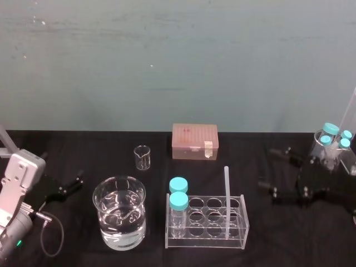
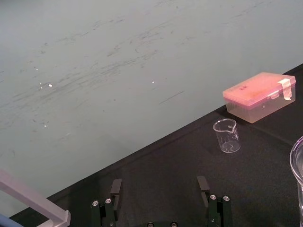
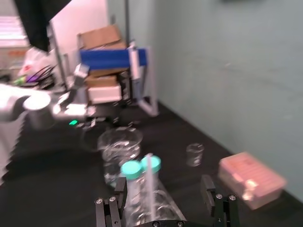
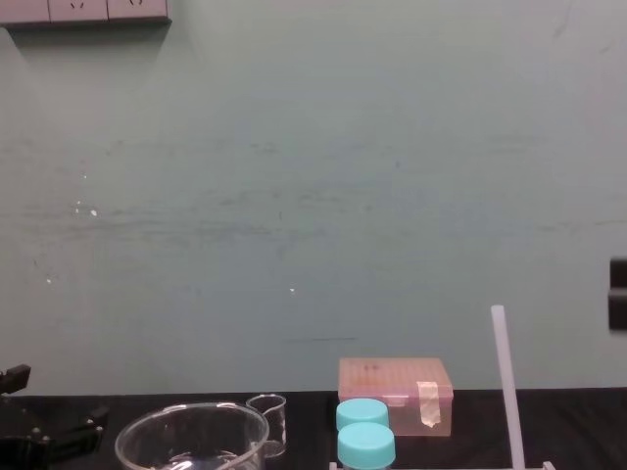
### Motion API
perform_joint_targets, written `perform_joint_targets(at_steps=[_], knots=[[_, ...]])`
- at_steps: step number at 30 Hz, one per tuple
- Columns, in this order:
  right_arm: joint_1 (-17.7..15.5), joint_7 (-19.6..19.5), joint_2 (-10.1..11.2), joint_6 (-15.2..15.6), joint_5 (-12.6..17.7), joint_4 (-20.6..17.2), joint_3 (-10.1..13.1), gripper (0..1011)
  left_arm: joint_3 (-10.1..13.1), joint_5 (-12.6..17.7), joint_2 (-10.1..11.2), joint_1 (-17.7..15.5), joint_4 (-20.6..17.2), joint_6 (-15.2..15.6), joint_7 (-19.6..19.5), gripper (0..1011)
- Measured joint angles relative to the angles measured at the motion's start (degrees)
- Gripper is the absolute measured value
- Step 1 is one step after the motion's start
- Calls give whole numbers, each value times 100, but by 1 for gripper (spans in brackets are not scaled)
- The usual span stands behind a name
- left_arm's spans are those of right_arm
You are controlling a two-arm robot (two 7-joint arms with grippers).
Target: Pick up the stirring rod with one hand, then place it down.
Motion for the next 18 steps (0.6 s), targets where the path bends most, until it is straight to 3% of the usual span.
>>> perform_joint_targets(at_steps=[7,18], knots=[[164,239,49,93,-192,166,-429,1003,0,0,0,0,0,0,0,1005],[571,399,-247,152,-353,601,-971,1003,0,0,0,0,0,0,0,1005]])
